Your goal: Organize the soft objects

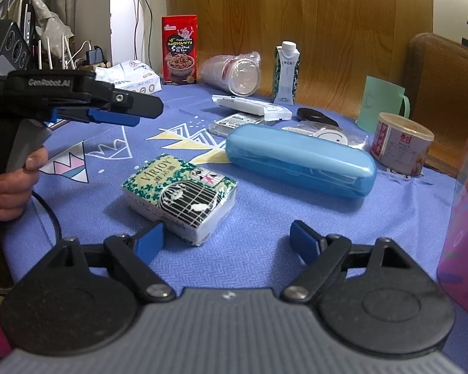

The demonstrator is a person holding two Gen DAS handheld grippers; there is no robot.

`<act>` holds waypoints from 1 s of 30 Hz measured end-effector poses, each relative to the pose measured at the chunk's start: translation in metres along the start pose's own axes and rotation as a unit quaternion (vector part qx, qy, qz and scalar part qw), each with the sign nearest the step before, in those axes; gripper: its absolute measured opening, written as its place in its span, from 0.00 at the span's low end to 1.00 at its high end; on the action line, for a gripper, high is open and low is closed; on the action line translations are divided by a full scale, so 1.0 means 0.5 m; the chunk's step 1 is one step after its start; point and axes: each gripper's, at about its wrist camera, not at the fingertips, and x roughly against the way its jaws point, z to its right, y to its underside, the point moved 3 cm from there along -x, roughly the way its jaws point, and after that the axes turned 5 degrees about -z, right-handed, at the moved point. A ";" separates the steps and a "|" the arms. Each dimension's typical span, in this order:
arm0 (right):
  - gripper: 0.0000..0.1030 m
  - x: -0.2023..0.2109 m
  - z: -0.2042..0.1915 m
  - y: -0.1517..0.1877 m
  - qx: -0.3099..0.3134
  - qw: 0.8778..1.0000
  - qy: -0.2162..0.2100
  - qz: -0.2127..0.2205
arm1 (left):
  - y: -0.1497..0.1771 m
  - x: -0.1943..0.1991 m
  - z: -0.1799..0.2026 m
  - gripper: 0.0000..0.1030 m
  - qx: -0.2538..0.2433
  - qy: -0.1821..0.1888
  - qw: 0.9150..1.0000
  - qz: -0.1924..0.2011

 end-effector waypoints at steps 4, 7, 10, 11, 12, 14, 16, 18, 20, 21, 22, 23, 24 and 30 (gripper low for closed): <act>0.77 0.001 -0.012 -0.004 0.010 1.000 -0.013 -0.001 | 0.009 0.002 0.015 0.72 0.003 0.036 0.999 -0.027; 0.75 -0.004 -0.028 -0.010 0.027 0.999 -0.023 -0.003 | 0.013 -0.018 0.033 0.70 -0.002 0.038 0.998 -0.051; 0.55 -0.011 -0.043 -0.018 0.040 0.999 -0.037 -0.003 | 0.026 -0.059 0.044 0.55 0.011 0.042 0.994 -0.102; 0.51 -0.012 -0.046 -0.022 0.039 0.998 -0.042 -0.003 | 0.032 -0.064 0.050 0.51 0.008 0.025 0.994 -0.101; 0.50 -0.012 -0.050 -0.023 0.040 0.998 -0.040 -0.001 | 0.035 -0.064 0.060 0.50 -0.001 0.015 0.995 -0.099; 0.49 -0.004 -0.056 -0.022 0.047 0.999 -0.024 0.011 | 0.025 -0.063 0.077 0.49 -0.008 0.018 0.995 -0.096; 0.49 0.015 -0.047 -0.020 0.043 0.999 -0.011 0.029 | 0.002 -0.065 0.105 0.49 -0.018 0.037 0.995 -0.088; 0.49 0.042 -0.028 -0.019 0.036 0.998 0.010 0.051 | -0.023 -0.077 0.144 0.49 -0.037 0.051 0.995 -0.083; 0.49 0.076 0.001 -0.020 0.025 0.996 0.037 0.073 | -0.049 -0.099 0.201 0.49 -0.069 0.062 0.993 -0.078; 0.49 0.094 0.018 -0.020 0.018 0.995 0.053 0.083 | -0.058 -0.111 0.231 0.49 -0.084 0.068 0.991 -0.075; 0.49 0.109 0.035 -0.019 0.011 0.993 0.068 0.091 | -0.069 -0.125 0.261 0.49 -0.100 0.075 0.990 -0.072; 0.49 0.125 0.053 -0.017 0.004 0.991 0.085 0.099 | -0.078 -0.141 0.294 0.49 -0.115 0.084 0.987 -0.069; 0.49 0.144 0.077 -0.014 -0.005 0.989 0.104 0.107 | -0.086 -0.160 0.328 0.49 -0.130 0.093 0.985 -0.068; 0.49 0.234 0.200 0.015 -0.049 0.970 0.203 0.125 | -0.103 -0.261 0.506 0.49 -0.191 0.140 0.969 -0.064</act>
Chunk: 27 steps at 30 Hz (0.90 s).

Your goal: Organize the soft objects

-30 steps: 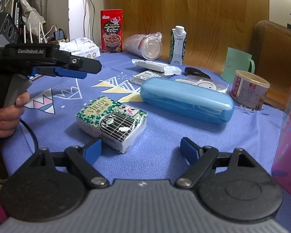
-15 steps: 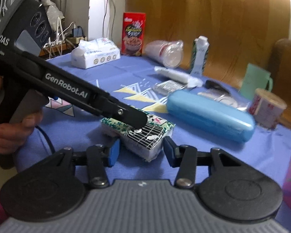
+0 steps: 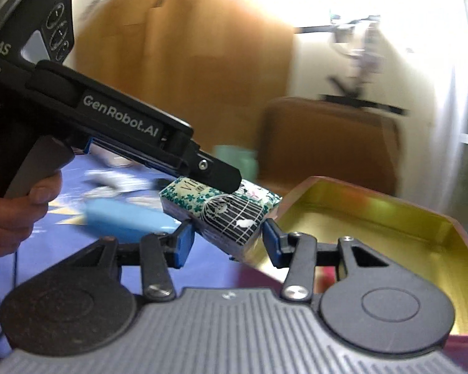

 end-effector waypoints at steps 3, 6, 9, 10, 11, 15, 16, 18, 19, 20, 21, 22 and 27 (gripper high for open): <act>0.49 -0.002 0.063 0.008 -0.006 0.999 0.051 -0.010 | -0.026 -0.064 0.047 0.72 -0.022 0.006 1.000 0.001; 0.49 -0.047 0.130 0.010 -0.001 0.992 0.122 -0.033 | -0.037 -0.112 0.070 0.81 -0.043 -0.026 0.999 0.001; 0.49 -0.082 0.205 0.011 -0.014 0.980 0.195 -0.043 | -0.035 -0.113 0.057 0.81 -0.022 -0.031 0.999 -0.001; 0.49 -0.083 0.219 0.013 -0.031 0.981 0.188 -0.042 | -0.029 -0.106 0.049 0.83 -0.015 -0.029 0.999 0.000; 0.49 -0.076 0.230 0.016 -0.048 0.982 0.176 -0.037 | -0.022 -0.097 0.041 0.83 -0.011 -0.033 0.999 0.000; 0.49 -0.059 0.224 0.040 -0.066 0.984 0.160 -0.035 | 0.007 -0.062 0.013 0.83 0.002 -0.042 0.999 -0.005; 0.49 -0.060 0.214 0.039 -0.069 0.985 0.153 -0.036 | 0.020 -0.049 0.004 0.83 0.007 -0.042 0.999 -0.007; 0.49 -0.049 0.192 0.043 -0.074 0.987 0.138 -0.031 | 0.046 -0.019 -0.015 0.83 0.013 -0.046 0.999 -0.008; 0.49 -0.043 0.178 0.041 -0.075 0.989 0.128 -0.025 | 0.059 -0.001 -0.026 0.83 0.016 -0.050 0.999 -0.007; 0.49 -0.039 0.161 0.037 -0.076 0.990 0.118 -0.020 | 0.077 0.021 -0.042 0.83 0.020 -0.057 0.998 -0.006; 0.49 -0.038 0.149 0.032 -0.075 0.991 0.109 -0.016 | 0.090 0.040 -0.054 0.83 0.024 -0.065 0.998 -0.004; 0.49 -0.042 0.137 0.024 -0.072 0.993 0.098 -0.013 | 0.105 0.059 -0.071 0.83 0.030 -0.075 0.997 -0.003; 0.49 -0.060 0.045 -0.025 -0.042 0.999 0.028 0.003 | 0.172 0.157 -0.183 0.84 0.077 -0.141 0.987 0.004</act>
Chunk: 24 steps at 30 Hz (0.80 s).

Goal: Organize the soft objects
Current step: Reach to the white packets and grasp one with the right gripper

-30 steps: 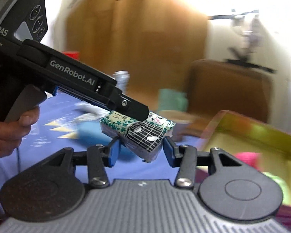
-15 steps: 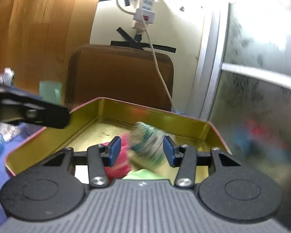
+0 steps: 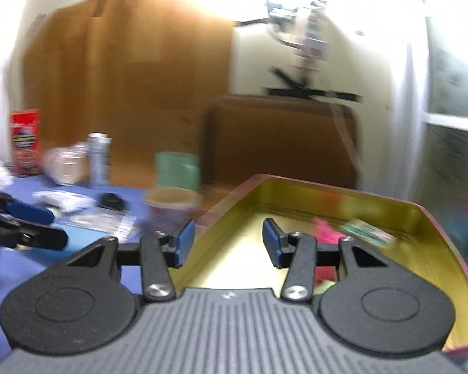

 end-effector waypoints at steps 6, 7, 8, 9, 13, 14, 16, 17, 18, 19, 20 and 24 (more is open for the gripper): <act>0.50 -0.066 -0.145 -0.027 0.034 0.993 -0.105 -0.034 | 0.029 0.046 -0.184 0.85 0.076 -0.097 0.992 0.016; 0.50 -0.080 -0.170 -0.033 0.042 0.991 -0.119 -0.039 | 0.032 0.055 -0.212 0.85 0.089 -0.112 0.989 0.024; 0.50 -0.094 -0.195 -0.040 0.051 0.989 -0.135 -0.044 | 0.036 0.062 -0.238 0.85 0.101 -0.126 0.986 0.032; 0.50 -0.110 -0.220 -0.051 0.060 0.985 -0.152 -0.051 | 0.037 0.066 -0.259 0.85 0.114 -0.137 0.983 0.038; 0.52 -0.197 -0.320 -0.090 0.108 0.971 -0.196 -0.085 | 0.051 0.085 -0.327 0.85 0.192 -0.122 0.972 0.059; 0.54 -0.228 -0.344 -0.100 0.123 0.967 -0.200 -0.098 | 0.051 0.091 -0.334 0.85 0.200 -0.118 0.970 0.067; 0.57 -0.281 -0.381 -0.113 0.138 0.960 -0.207 -0.127 | 0.051 0.093 -0.334 0.85 0.202 -0.108 0.971 0.073; 0.59 -0.310 -0.398 -0.119 0.141 0.957 -0.210 -0.143 | 0.050 0.095 -0.333 0.85 0.199 -0.106 0.971 0.075; 0.62 -0.337 -0.411 -0.123 0.143 0.954 -0.211 -0.159 | 0.049 0.096 -0.329 0.86 0.196 -0.105 0.972 0.077; 0.75 -0.359 -0.418 -0.126 0.145 0.950 -0.213 -0.174 | 0.049 0.097 -0.326 0.87 0.193 -0.103 0.973 0.079; 0.83 -0.386 -0.429 -0.129 0.147 0.945 -0.218 -0.193 | 0.049 0.098 -0.324 0.88 0.190 -0.100 0.973 0.081; 0.85 -0.462 -0.460 -0.125 0.182 0.935 -0.199 -0.231 | 0.054 0.094 -0.324 0.90 0.194 -0.088 0.974 0.081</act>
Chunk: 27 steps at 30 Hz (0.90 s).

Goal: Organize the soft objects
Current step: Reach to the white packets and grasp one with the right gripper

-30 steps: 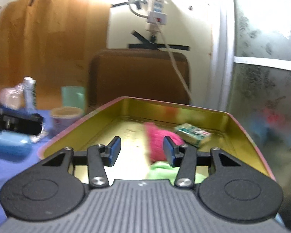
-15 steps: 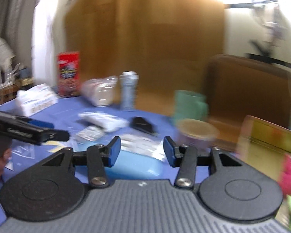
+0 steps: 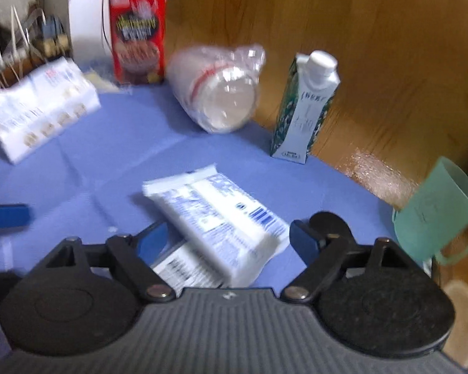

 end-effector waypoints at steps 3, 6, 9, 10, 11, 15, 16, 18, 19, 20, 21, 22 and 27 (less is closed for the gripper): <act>0.90 -0.041 0.007 -0.010 0.003 0.999 -0.001 -0.035 | 0.000 -0.001 -0.009 0.91 0.013 0.009 1.000 -0.004; 0.83 -0.048 0.012 -0.021 -0.008 0.999 -0.021 -0.038 | 0.000 -0.002 -0.018 0.91 0.026 0.015 1.000 -0.007; 0.57 -0.041 0.004 -0.023 -0.008 0.999 -0.038 -0.035 | -0.001 -0.002 -0.023 0.91 0.033 0.017 0.999 -0.007; 0.35 -0.037 -0.001 -0.022 -0.004 0.999 -0.040 -0.032 | -0.001 -0.002 -0.025 0.91 0.036 0.016 0.999 -0.006; 0.19 -0.035 -0.005 -0.024 -0.002 0.999 -0.035 -0.030 | -0.001 0.000 -0.026 0.91 0.038 0.015 0.999 -0.005; 0.14 -0.029 -0.015 -0.019 0.017 1.000 -0.006 -0.022 | -0.004 0.011 -0.036 0.91 0.053 -0.002 0.998 0.014; 0.14 -0.022 -0.019 -0.016 0.024 1.000 0.002 -0.016 | -0.006 0.014 -0.039 0.91 0.056 -0.008 0.998 0.019; 0.14 -0.003 -0.029 -0.011 0.042 0.999 0.017 0.003 | -0.008 0.020 -0.045 0.92 0.062 -0.022 0.997 0.031; 0.13 0.010 -0.035 -0.008 0.050 0.998 0.022 0.014 | -0.009 0.023 -0.048 0.92 0.065 -0.029 0.997 0.036; 0.13 0.028 -0.041 -0.005 0.057 0.998 0.023 0.026 | -0.010 0.027 -0.051 0.93 0.068 -0.036 0.996 0.042; 0.13 0.042 -0.047 -0.007 0.066 0.997 0.023 0.036 | -0.012 0.030 -0.055 0.93 0.072 -0.042 0.995 0.047; 0.13 0.060 -0.055 -0.004 0.076 0.996 0.022 0.047 | -0.013 0.033 -0.059 0.93 0.077 -0.048 0.995 0.051; 0.14 0.144 -0.096 0.064 0.135 0.988 0.019 0.075 | -0.017 0.040 -0.092 0.94 0.121 -0.063 0.989 0.059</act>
